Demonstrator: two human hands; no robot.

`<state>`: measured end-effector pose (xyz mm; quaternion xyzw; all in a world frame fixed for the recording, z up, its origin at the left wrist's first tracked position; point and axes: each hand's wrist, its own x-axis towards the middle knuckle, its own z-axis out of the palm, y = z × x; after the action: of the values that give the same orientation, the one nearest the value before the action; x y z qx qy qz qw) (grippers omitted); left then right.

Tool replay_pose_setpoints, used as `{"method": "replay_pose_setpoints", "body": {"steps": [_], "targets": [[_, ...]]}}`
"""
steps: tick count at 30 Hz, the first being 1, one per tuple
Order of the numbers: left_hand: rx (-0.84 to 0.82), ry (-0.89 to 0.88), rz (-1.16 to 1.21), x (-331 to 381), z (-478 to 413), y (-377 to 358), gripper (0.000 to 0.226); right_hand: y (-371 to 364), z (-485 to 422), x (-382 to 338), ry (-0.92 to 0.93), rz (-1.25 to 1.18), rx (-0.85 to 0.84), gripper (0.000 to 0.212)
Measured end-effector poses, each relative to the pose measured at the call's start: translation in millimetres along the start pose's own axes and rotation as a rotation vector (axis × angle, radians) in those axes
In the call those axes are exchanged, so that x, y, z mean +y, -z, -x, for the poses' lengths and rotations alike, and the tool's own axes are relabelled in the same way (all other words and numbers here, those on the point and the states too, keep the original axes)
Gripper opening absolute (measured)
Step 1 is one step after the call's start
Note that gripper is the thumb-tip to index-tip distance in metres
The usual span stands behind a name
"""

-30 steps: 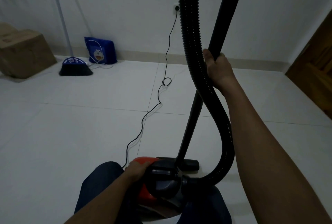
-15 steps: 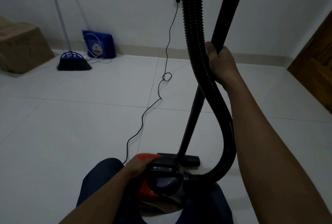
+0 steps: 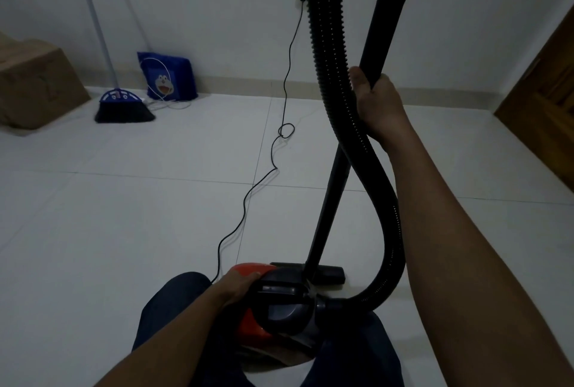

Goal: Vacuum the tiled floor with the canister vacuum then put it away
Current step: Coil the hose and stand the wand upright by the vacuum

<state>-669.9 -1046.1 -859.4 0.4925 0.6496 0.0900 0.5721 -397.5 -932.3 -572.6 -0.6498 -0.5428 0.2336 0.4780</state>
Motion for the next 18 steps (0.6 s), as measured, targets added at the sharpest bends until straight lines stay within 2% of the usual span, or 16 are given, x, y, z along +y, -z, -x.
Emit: {"method": "replay_pose_setpoints", "body": {"steps": [2, 4, 7, 11, 14, 18], "targets": [[-0.017, -0.054, 0.039, -46.5, -59.6, -1.6, 0.069, 0.8, 0.6, -0.9, -0.005, 0.001, -0.003, 0.058], [0.016, -0.038, 0.022, -79.9, -105.2, -6.4, 0.094, 1.7, 1.1, -1.4, -0.009, 0.008, -0.004, 0.060], [0.065, 0.078, 0.022, -50.9, -65.3, -7.1, 0.134, 1.8, 1.7, -2.0, -0.011, 0.016, -0.009, 0.062], [0.072, 0.097, 0.047, -29.4, -40.1, -6.1, 0.127, 1.0, 1.5, -2.7, -0.015, 0.027, -0.009, 0.062], [0.064, 0.080, 0.067, -27.9, -38.7, -6.6, 0.132, 0.9, 1.8, -2.9, -0.017, 0.026, -0.005, 0.060], [0.038, 0.084, 0.115, -23.8, -35.3, -6.2, 0.118, 1.7, 1.9, -1.9, -0.015, 0.032, 0.003, 0.060]]}}
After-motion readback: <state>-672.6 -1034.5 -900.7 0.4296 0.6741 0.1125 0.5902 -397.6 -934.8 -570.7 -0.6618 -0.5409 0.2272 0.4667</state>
